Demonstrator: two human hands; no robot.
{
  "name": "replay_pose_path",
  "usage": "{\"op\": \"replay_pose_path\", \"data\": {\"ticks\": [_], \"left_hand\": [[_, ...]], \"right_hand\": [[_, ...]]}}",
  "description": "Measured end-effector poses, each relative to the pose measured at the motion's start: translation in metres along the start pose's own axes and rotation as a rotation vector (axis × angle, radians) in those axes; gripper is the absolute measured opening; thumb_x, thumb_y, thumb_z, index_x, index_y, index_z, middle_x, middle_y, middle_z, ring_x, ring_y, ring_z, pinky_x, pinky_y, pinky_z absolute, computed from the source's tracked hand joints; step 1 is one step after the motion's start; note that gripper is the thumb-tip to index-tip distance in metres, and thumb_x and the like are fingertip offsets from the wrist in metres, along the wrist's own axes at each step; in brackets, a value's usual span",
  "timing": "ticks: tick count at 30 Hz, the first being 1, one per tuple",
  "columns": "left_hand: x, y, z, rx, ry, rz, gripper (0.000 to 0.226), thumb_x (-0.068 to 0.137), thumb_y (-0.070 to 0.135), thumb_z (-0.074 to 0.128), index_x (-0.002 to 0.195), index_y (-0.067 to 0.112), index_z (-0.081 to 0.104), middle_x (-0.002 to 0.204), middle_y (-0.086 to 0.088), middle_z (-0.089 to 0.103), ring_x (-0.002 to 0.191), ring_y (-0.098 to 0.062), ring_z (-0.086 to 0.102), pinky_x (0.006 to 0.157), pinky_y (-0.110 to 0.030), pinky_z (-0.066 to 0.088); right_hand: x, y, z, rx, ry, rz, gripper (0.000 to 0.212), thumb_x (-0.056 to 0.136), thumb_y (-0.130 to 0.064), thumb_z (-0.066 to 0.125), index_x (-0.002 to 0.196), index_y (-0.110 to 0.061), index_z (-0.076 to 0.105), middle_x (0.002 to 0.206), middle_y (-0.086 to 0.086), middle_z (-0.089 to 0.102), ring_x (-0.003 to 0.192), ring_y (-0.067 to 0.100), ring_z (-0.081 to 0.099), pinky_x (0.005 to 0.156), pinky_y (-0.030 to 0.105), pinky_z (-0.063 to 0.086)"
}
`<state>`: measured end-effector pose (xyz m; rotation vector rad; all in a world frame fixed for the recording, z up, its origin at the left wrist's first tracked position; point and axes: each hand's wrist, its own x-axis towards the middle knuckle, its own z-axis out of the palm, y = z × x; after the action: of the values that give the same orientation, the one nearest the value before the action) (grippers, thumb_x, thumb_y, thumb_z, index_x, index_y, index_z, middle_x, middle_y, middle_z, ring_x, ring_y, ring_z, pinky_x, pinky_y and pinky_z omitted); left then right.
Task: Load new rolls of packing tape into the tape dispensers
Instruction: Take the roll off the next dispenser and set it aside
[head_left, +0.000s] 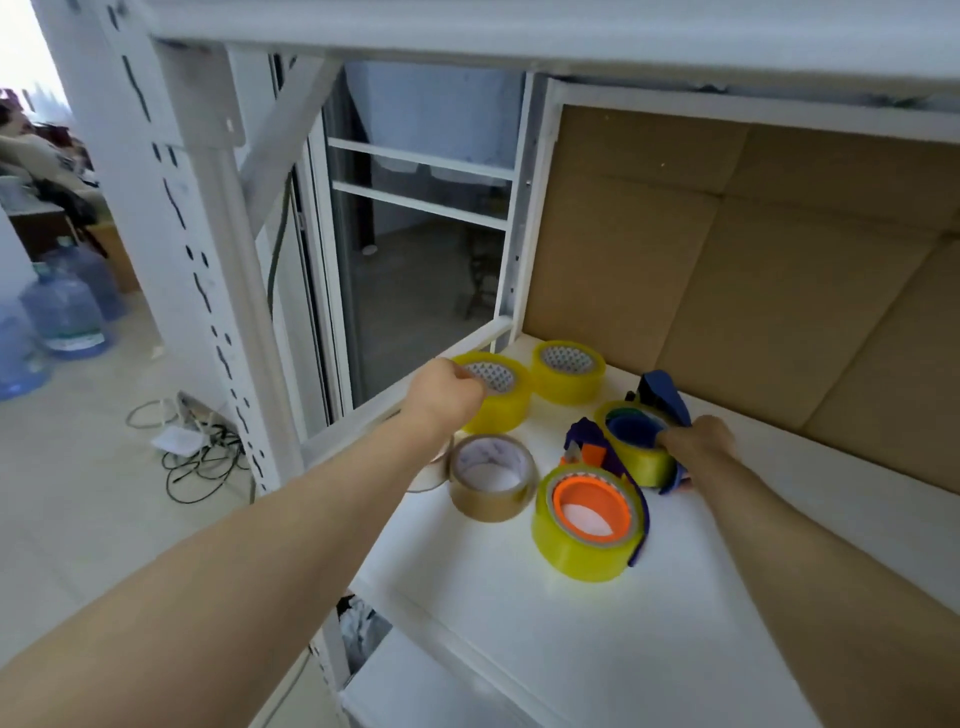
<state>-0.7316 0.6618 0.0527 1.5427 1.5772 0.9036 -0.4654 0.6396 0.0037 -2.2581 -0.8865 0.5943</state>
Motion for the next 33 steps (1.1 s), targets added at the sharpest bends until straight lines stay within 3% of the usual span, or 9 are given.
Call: {"op": "replay_pose_path", "data": {"ticks": [4, 7, 11, 14, 19, 22, 24, 27, 33], "left_hand": [[0.012, -0.004, 0.002, -0.01, -0.07, 0.039, 0.019, 0.088, 0.009, 0.055, 0.101, 0.0, 0.066, 0.099, -0.014, 0.062, 0.096, -0.027, 0.057, 0.088, -0.036, 0.048], [0.018, -0.001, 0.013, 0.007, -0.129, 0.094, 0.006, 0.086, 0.009, 0.057, 0.082, 0.011, 0.059, 0.086, -0.01, 0.054, 0.083, -0.022, 0.051, 0.078, -0.033, 0.047], [0.011, 0.007, 0.039, 0.013, -0.256, 0.176, 0.016, 0.084, 0.005, 0.054, 0.069, 0.011, 0.052, 0.073, -0.01, 0.046, 0.074, -0.02, 0.041, 0.066, -0.03, 0.034], [-0.007, 0.018, 0.058, 0.0, -0.32, 0.235, 0.014, 0.084, 0.006, 0.054, 0.073, 0.014, 0.051, 0.078, -0.007, 0.046, 0.077, -0.018, 0.038, 0.07, -0.028, 0.03], [-0.061, 0.042, 0.105, -0.033, -0.392, 0.259, 0.01, 0.086, 0.009, 0.056, 0.077, 0.012, 0.058, 0.079, -0.01, 0.052, 0.078, -0.021, 0.048, 0.071, -0.029, 0.036], [-0.111, 0.063, 0.143, 0.011, -0.456, 0.337, 0.012, 0.086, 0.008, 0.055, 0.075, 0.007, 0.061, 0.077, -0.015, 0.053, 0.076, -0.022, 0.048, 0.068, -0.032, 0.037], [-0.154, 0.076, 0.175, 0.039, -0.501, 0.352, 0.01, 0.085, 0.01, 0.057, 0.077, 0.011, 0.063, 0.081, -0.015, 0.059, 0.08, -0.024, 0.055, 0.074, -0.036, 0.046], [-0.228, 0.099, 0.226, 0.039, -0.62, 0.385, 0.009, 0.084, 0.012, 0.06, 0.079, 0.017, 0.066, 0.082, -0.008, 0.062, 0.08, -0.023, 0.056, 0.072, -0.03, 0.046], [-0.364, 0.137, 0.324, 0.025, -0.811, 0.44, 0.016, 0.083, 0.008, 0.062, 0.091, 0.004, 0.074, 0.101, -0.011, 0.071, 0.101, -0.026, 0.062, 0.09, -0.03, 0.046]], "right_hand": [[-0.008, -0.003, 0.007, 0.021, 0.045, 0.035, 0.035, 0.085, -0.015, 0.058, 0.111, 0.008, 0.056, 0.1, 0.024, 0.061, 0.094, 0.041, 0.062, 0.08, 0.05, 0.055], [-0.021, -0.002, 0.004, 0.088, 0.038, 0.078, 0.05, 0.092, -0.035, 0.049, 0.124, 0.003, 0.051, 0.12, 0.024, 0.058, 0.1, 0.036, 0.059, 0.081, 0.04, 0.052], [-0.046, 0.01, -0.009, 0.057, 0.081, 0.055, 0.061, 0.096, -0.041, 0.043, 0.142, -0.003, 0.034, 0.144, 0.016, 0.041, 0.127, 0.033, 0.044, 0.096, 0.033, 0.039], [-0.068, 0.022, -0.027, -0.003, 0.104, 0.021, 0.06, 0.095, -0.04, 0.046, 0.143, -0.005, 0.035, 0.147, 0.013, 0.038, 0.132, 0.031, 0.04, 0.102, 0.032, 0.036], [-0.109, 0.051, -0.07, -0.126, 0.123, -0.061, 0.048, 0.096, -0.034, 0.047, 0.136, -0.009, 0.046, 0.141, 0.008, 0.047, 0.126, 0.027, 0.047, 0.098, 0.028, 0.038], [-0.135, 0.092, -0.106, -0.17, 0.126, -0.083, 0.043, 0.095, -0.033, 0.047, 0.134, -0.013, 0.048, 0.138, 0.005, 0.049, 0.124, 0.025, 0.049, 0.094, 0.028, 0.04], [-0.154, 0.131, -0.136, -0.182, 0.136, -0.084, 0.041, 0.095, -0.032, 0.048, 0.132, -0.015, 0.05, 0.137, 0.003, 0.05, 0.123, 0.022, 0.05, 0.095, 0.028, 0.041], [-0.182, 0.199, -0.192, -0.171, 0.207, -0.051, 0.037, 0.095, -0.03, 0.05, 0.13, -0.018, 0.054, 0.136, -0.002, 0.052, 0.122, 0.018, 0.051, 0.096, 0.025, 0.04], [-0.242, 0.332, -0.298, -0.143, 0.342, 0.089, 0.034, 0.094, -0.028, 0.05, 0.126, -0.019, 0.056, 0.133, -0.003, 0.055, 0.118, 0.017, 0.053, 0.096, 0.026, 0.041]]}}
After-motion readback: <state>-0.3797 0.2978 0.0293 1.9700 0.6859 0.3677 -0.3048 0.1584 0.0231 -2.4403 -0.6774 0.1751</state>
